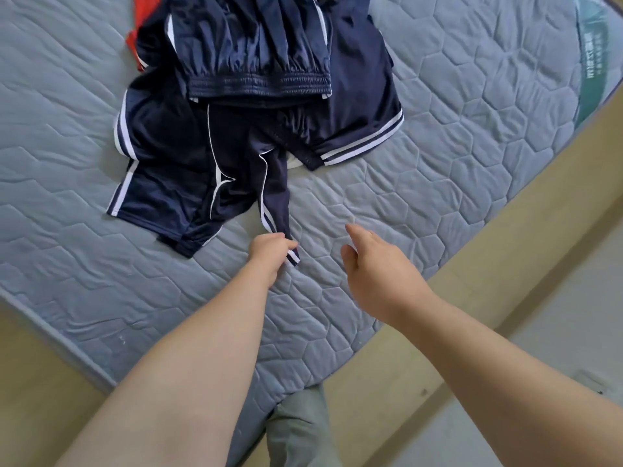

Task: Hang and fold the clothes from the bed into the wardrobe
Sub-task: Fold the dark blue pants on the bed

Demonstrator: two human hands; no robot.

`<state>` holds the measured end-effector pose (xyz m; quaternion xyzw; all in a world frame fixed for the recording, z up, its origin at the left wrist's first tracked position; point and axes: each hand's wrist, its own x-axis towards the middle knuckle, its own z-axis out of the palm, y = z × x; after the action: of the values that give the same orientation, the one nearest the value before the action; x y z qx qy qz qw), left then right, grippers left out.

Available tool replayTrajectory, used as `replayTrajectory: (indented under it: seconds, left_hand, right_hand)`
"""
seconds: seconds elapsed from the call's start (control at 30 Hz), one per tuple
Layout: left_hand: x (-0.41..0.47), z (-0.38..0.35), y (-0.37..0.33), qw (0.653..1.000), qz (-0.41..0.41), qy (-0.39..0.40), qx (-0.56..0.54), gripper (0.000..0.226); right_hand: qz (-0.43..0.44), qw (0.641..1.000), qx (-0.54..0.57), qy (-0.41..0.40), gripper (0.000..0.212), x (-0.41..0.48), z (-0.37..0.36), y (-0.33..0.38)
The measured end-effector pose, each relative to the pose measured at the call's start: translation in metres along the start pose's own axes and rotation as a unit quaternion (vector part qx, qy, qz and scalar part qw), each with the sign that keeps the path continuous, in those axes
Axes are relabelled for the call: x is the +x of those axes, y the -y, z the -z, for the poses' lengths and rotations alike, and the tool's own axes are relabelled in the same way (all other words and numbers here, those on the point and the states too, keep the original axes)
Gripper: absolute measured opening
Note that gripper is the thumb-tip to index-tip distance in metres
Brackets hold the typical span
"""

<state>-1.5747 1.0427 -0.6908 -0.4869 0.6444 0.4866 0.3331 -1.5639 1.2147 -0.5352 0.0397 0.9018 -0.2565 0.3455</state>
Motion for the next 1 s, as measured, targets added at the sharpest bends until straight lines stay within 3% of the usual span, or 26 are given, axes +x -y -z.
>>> replayTrajectory:
  seconds: [0.1,0.2,0.3,0.47,0.67,0.83,1.0]
  left_hand:
    - [-0.024,0.014,-0.006,0.994,-0.016,-0.066,-0.09,0.016]
    - [-0.061,0.036,-0.017,0.99,-0.042,-0.081,-0.105,0.028]
    - [-0.112,0.059,-0.037,0.988,-0.057,-0.01,-0.146,0.045]
    - [-0.211,0.094,-0.082,0.975,-0.061,0.132,-0.169,0.043]
    - [-0.348,0.107,-0.119,0.965,-0.155,0.099,-0.188,0.052]
    - [-0.458,0.109,-0.115,0.936,-0.254,0.095,-0.225,0.048]
    - [-0.544,0.126,-0.117,0.883,-0.33,0.131,-0.306,0.044]
  right_hand:
    - [0.005,1.0,-0.001,0.013,0.039,-0.007,0.002,0.01]
    - [0.012,1.0,-0.004,0.018,0.036,-0.022,0.016,0.024]
    - [0.016,1.0,-0.009,0.017,0.036,-0.042,0.041,0.04]
    - [0.051,0.998,-0.045,-0.003,0.033,-0.092,0.091,0.063]
    - [0.103,0.992,-0.071,-0.012,0.039,-0.158,0.147,0.087]
    - [0.152,0.985,-0.071,-0.03,0.021,-0.209,0.177,0.102]
    - [0.168,0.984,-0.04,-0.044,0.043,-0.244,0.195,0.108]
